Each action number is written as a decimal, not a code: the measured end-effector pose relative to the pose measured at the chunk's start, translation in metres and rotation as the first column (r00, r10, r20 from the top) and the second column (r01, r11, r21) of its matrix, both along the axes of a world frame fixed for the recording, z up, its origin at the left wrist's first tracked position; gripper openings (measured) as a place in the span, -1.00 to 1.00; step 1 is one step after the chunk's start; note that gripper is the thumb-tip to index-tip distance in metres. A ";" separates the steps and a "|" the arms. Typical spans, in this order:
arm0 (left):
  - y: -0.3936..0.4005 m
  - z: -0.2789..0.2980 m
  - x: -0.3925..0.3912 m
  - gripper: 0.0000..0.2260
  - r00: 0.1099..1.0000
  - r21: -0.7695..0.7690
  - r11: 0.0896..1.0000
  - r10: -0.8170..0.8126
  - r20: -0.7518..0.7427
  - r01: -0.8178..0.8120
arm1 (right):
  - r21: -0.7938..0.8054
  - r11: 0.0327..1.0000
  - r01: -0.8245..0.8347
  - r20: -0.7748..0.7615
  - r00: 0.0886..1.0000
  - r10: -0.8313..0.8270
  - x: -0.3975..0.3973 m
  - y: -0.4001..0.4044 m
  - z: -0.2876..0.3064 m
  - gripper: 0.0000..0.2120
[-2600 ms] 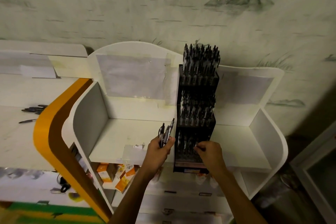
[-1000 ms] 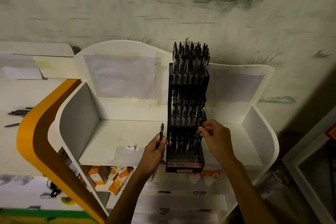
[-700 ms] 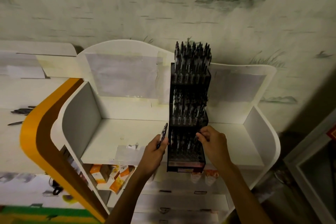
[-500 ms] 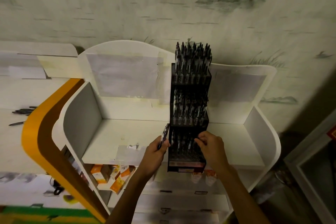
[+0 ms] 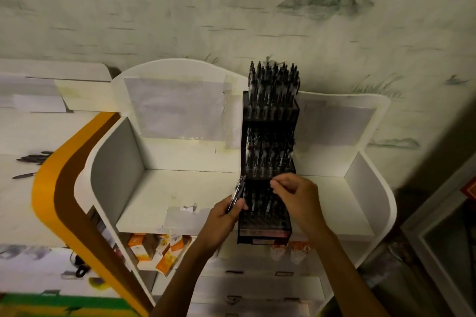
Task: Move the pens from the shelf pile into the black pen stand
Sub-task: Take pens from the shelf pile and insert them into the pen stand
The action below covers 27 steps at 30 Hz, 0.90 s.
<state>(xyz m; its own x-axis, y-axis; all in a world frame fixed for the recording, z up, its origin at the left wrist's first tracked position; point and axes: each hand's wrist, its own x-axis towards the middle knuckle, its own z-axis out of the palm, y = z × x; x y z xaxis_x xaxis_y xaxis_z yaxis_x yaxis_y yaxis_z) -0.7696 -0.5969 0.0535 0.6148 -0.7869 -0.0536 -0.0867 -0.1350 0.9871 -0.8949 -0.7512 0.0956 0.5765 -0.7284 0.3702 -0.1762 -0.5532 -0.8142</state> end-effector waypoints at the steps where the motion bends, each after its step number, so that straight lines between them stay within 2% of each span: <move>1: -0.001 0.001 -0.001 -0.70 1.000 -0.001 1.000 -0.009 -0.015 0.009 | 0.065 0.996 -0.058 0.011 0.998 0.058 0.003 0.001 0.005 -0.92; 7: -0.005 0.002 -0.001 -0.68 0.993 -0.058 0.994 -0.096 -0.062 0.092 | 0.310 0.920 -0.240 0.009 0.968 0.250 0.015 0.001 0.008 -0.81; 13: -0.007 0.004 -0.004 -0.70 0.992 -0.047 0.991 -0.124 -0.028 0.122 | 0.442 0.829 -0.344 0.074 0.934 0.349 0.014 0.008 0.011 -0.79; 18: -0.007 0.006 -0.006 -0.72 0.982 -0.024 0.984 -0.178 -0.066 0.176 | 0.518 0.724 -0.455 0.135 0.879 0.456 0.012 0.013 0.018 -0.77; 23: -0.008 0.001 -0.004 -0.75 0.979 -0.003 0.983 -0.185 -0.087 0.186 | 0.517 0.718 -0.466 0.153 0.876 0.458 0.011 0.013 0.015 -0.81; 27: -0.008 0.000 -0.002 -0.79 0.983 0.029 0.984 -0.172 -0.059 0.174 | 0.509 0.770 -0.384 0.168 0.922 0.349 0.012 0.008 0.013 -0.80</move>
<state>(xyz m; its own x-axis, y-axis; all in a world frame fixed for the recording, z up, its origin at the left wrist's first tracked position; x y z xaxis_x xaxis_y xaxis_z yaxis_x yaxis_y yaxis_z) -0.7720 -0.6047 0.0539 0.4649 -0.8781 -0.1129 -0.0561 -0.1565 0.9861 -0.8832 -0.7437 0.1090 0.8292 -0.5577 0.0381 0.0105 -0.0525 -0.9986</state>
